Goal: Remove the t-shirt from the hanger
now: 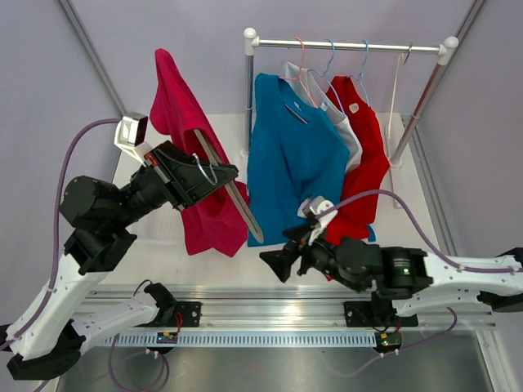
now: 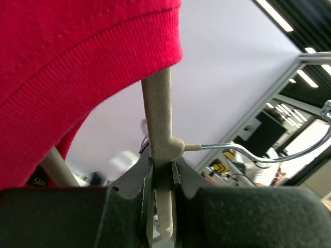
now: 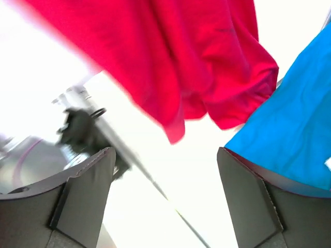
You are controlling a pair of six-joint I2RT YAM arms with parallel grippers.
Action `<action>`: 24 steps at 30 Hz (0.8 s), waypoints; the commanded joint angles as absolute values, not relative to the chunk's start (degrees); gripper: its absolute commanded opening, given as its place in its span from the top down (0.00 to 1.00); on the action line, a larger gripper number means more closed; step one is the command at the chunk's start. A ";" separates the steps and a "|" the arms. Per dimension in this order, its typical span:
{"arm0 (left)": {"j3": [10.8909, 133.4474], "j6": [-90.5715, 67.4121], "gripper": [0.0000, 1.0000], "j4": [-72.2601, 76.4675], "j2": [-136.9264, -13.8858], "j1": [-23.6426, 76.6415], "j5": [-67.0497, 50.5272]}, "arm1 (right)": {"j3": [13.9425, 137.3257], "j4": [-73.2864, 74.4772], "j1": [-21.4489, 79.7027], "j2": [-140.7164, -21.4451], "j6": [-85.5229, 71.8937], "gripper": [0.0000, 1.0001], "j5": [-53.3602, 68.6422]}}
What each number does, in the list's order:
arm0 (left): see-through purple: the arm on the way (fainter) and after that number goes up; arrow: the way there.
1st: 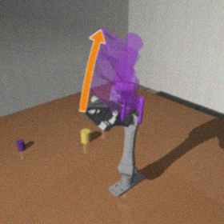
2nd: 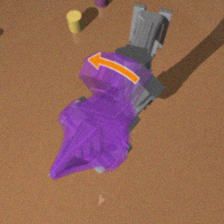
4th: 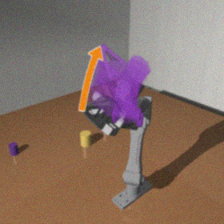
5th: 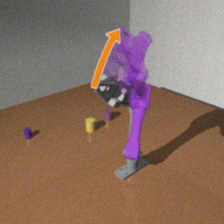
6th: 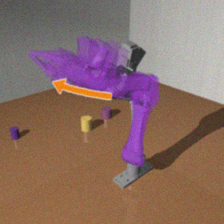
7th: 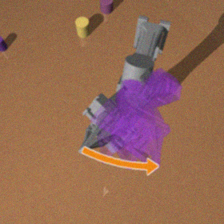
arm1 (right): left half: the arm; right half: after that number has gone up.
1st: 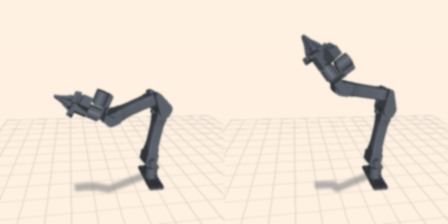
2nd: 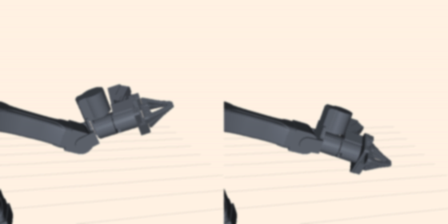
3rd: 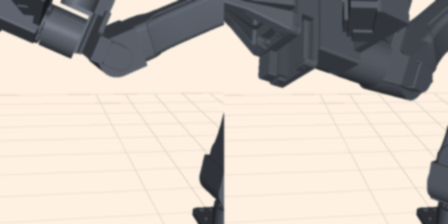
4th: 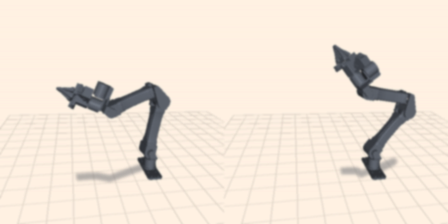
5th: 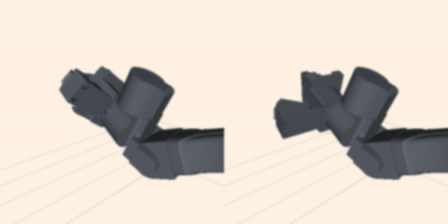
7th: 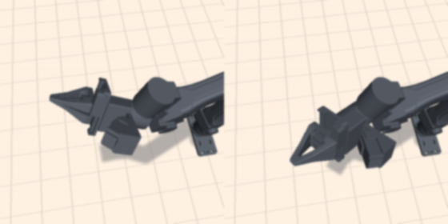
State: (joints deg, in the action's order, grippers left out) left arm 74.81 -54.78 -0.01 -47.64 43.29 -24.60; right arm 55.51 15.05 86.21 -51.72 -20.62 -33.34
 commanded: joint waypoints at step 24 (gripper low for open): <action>69.00 -49.48 1.00 -0.26 -49.48 43.15 -17.40 | 87.28 27.34 93.16 -68.47 3.25 0.28 -51.24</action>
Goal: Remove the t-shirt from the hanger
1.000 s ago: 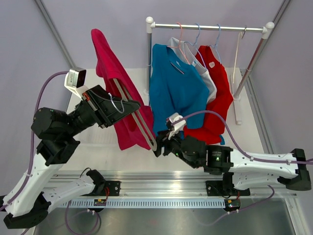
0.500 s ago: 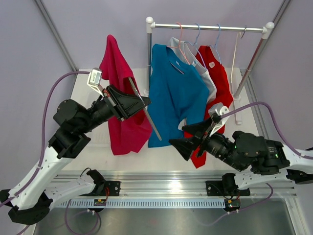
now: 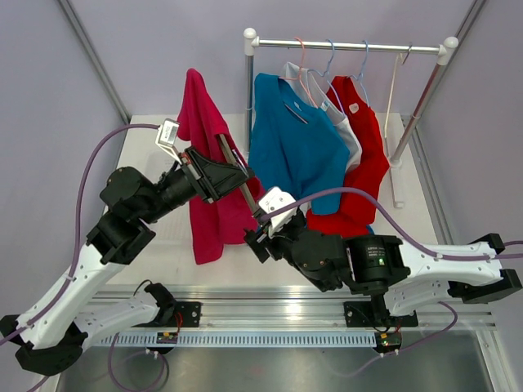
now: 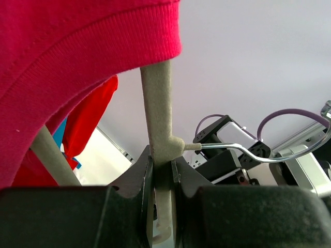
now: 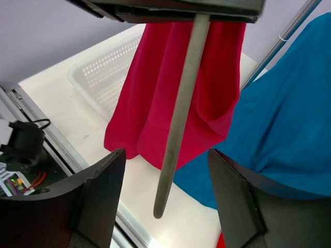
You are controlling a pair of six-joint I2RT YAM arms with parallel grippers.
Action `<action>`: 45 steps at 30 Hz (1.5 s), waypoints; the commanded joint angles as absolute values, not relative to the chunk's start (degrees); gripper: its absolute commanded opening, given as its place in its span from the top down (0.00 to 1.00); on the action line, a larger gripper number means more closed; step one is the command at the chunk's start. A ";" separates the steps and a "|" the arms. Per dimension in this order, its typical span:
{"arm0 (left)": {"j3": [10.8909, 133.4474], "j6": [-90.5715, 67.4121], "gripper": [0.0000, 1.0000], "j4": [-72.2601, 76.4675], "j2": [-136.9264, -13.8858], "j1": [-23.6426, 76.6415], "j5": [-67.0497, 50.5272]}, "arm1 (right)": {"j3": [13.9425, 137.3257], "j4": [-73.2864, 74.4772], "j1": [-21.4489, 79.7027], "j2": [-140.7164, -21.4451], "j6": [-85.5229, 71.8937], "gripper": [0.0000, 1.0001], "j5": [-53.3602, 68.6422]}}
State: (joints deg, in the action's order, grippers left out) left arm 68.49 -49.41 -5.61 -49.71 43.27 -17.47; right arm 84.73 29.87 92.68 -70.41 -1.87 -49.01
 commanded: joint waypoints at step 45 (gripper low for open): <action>65.12 -15.91 0.01 -18.03 -43.67 43.15 8.10 | 85.78 17.66 83.50 -58.89 0.35 1.00 -38.95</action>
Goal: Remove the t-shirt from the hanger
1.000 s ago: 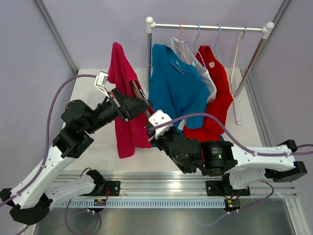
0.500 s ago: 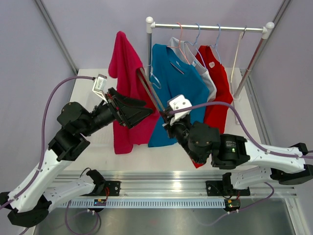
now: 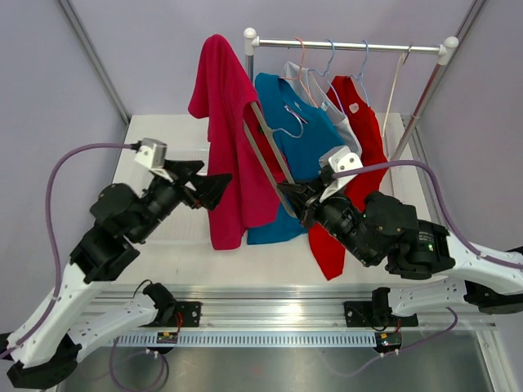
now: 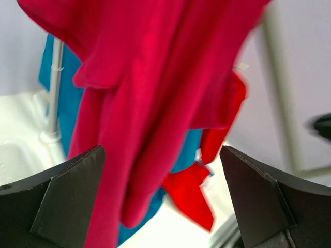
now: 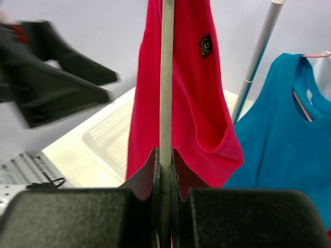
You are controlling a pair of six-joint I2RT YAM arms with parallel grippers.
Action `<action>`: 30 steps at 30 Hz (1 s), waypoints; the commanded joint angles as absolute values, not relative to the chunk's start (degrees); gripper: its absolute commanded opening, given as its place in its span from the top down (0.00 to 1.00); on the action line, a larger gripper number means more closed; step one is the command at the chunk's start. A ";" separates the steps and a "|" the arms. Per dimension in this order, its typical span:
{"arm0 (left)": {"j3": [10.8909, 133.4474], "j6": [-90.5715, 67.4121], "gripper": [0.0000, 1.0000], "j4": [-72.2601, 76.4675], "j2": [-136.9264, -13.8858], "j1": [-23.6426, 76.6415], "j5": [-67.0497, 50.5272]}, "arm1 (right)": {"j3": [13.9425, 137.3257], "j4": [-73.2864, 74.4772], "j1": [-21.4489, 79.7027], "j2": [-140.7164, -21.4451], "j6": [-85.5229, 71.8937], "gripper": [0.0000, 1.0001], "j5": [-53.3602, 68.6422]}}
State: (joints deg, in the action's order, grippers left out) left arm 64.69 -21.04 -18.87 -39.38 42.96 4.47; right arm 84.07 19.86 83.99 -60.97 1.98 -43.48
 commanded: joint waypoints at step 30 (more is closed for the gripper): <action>121.97 -12.72 1.00 -27.68 -74.69 21.29 14.60 | 73.31 41.23 83.67 -44.13 -21.01 1.00 -8.02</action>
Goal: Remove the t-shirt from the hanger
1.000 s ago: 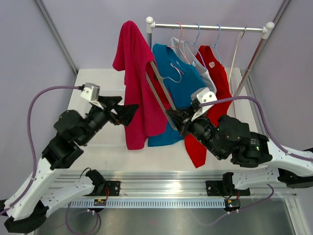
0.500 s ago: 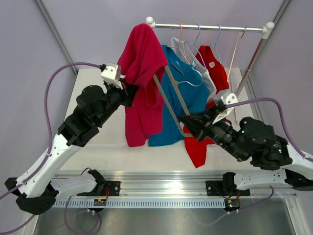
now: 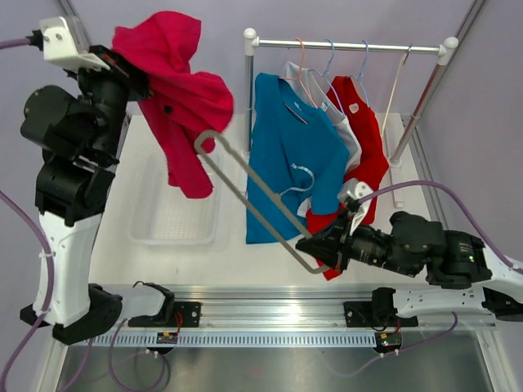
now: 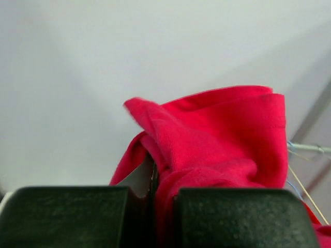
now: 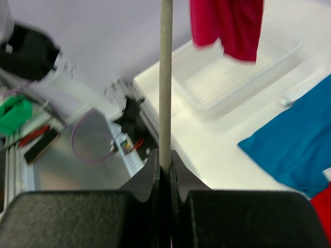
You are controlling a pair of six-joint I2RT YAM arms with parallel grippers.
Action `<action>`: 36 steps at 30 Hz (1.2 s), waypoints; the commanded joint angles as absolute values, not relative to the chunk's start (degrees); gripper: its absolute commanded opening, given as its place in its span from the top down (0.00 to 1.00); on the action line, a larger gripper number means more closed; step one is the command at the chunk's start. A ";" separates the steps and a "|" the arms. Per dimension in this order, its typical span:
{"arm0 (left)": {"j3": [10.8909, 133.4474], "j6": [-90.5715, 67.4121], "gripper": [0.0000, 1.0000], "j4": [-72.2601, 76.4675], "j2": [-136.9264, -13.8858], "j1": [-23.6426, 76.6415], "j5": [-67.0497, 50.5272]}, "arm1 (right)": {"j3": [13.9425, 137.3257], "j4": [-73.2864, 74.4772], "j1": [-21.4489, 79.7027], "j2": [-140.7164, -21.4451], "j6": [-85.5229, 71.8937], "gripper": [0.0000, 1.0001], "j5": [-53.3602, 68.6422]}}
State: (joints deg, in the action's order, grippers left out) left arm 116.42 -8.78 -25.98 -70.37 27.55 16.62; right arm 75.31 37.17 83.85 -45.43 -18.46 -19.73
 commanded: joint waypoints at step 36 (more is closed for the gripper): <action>62.94 -33.05 0.68 -16.79 -55.37 -3.34 3.07 | 81.47 47.80 83.58 -53.42 -21.80 1.00 -42.25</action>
State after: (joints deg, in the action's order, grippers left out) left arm 65.21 -31.90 -21.74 -55.61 -3.03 -1.32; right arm 78.22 46.50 83.85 -48.49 -20.84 -31.07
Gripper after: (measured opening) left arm 0.266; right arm 0.090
